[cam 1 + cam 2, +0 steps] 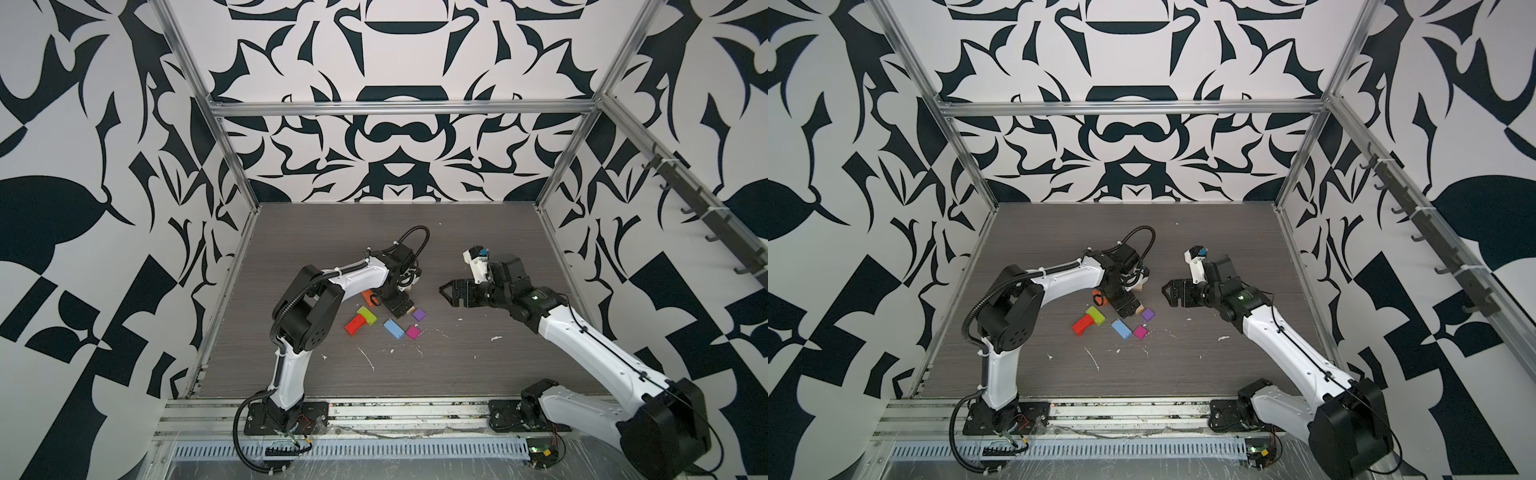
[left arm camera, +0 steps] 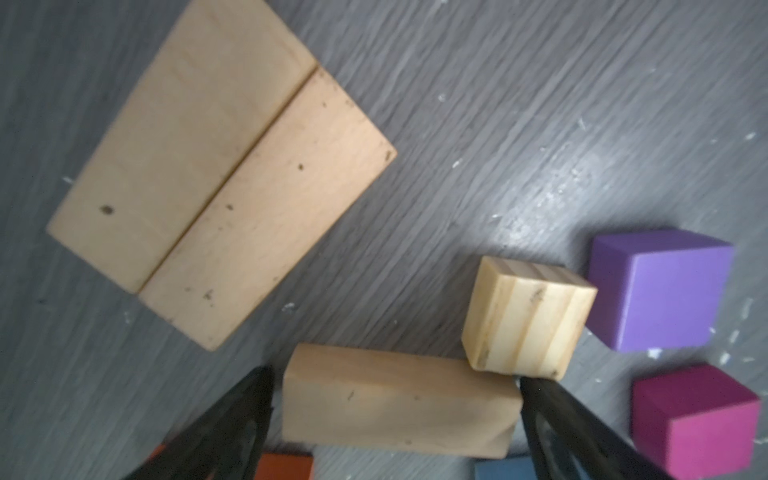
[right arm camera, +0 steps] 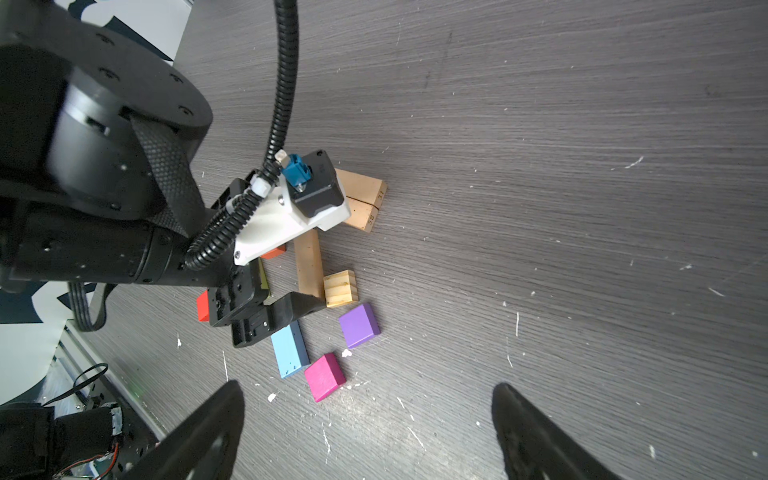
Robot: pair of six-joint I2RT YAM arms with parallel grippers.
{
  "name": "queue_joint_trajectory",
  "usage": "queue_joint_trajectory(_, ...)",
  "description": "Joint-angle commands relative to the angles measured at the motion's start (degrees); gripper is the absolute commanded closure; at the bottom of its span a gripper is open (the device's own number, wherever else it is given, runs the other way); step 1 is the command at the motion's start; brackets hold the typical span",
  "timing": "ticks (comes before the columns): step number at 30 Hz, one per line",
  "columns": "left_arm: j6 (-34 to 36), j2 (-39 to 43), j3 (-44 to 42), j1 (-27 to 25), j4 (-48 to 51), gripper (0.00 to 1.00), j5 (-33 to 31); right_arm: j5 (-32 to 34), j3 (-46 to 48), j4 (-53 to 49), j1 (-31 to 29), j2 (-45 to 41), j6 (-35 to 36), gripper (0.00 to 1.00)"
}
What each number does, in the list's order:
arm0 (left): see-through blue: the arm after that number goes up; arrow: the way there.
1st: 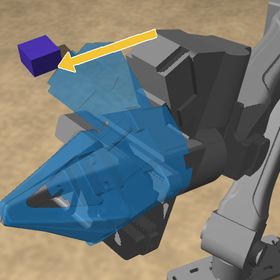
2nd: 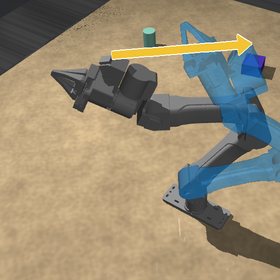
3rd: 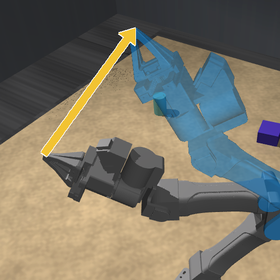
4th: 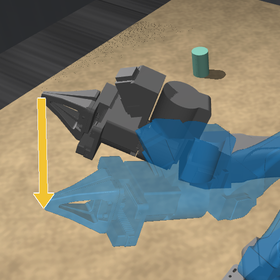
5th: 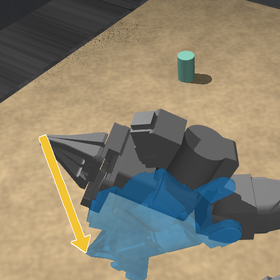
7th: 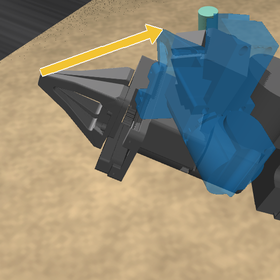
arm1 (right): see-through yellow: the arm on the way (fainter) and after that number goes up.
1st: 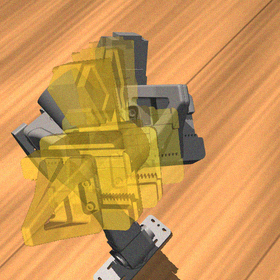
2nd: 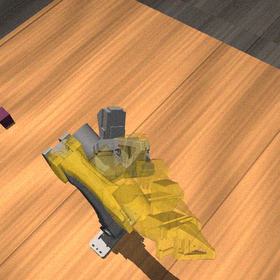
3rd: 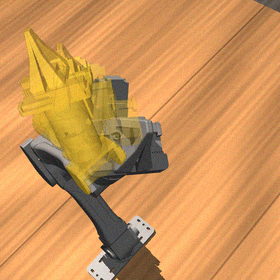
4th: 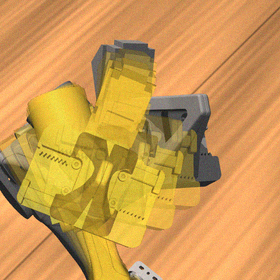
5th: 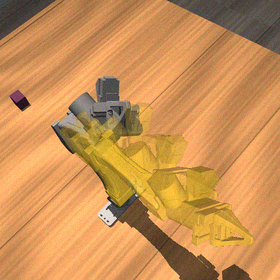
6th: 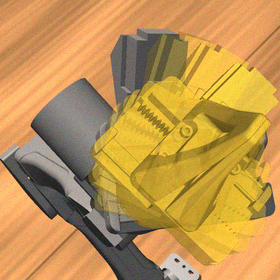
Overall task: Build the wood block tower
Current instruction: 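Move the left gripper back over the pile toward another wood bar, then close the left gripper on a third natural-wood bar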
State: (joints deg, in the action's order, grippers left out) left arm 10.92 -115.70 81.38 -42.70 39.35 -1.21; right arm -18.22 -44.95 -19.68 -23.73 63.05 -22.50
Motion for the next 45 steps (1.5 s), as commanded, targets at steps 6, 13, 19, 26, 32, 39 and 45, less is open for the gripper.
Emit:
queue_joint_trajectory(6, -0.8, -1.8, 0.9, 0.3, 3.4, 0.09, 1.4, 0.6, -2.0, 0.0, -0.3, -1.6, 0.6, 0.04)
queue_joint_trajectory(13, -2.4, -0.9, -0.3, 0.1, 3.9, 0.14, 1.5, 0.7, -1.8, 0.0, -0.2, -1.8, 0.7, 0.04)
queue_joint_trajectory(19, -5.1, 0.5, -1.9, 0.0, 3.8, 0.29, 2.1, 0.7, -1.5, 0.2, -0.3, -2.0, 0.5, 0.04)
queue_joint_trajectory(26, -8.8, 2.5, -4.1, -0.2, 2.3, 0.35, 1.7, 0.4, -1.5, 0.6, -0.2, -1.9, 0.3, 0.04)
queue_joint_trajectory(32, -14.2, 3.9, -5.6, -0.1, 0.9, 0.37, 1.0, 0.5, -1.2, 0.7, -0.2, -2.1, 0.2, 0.04)
queue_joint_trajectory(39, -21.4, 5.5, -7.4, -0.2, -2.1, 0.43, 1.8, 0.4, -0.9, 1.0, -0.2, -2.2, 0.1, 0.04)
queue_joint_trajectory(45, -27.4, 7.1, -8.3, -0.2, -4.0, 0.44, 1.7, 0.3, -0.4, 1.8, -0.3, -2.1, -0.1, 0.04)
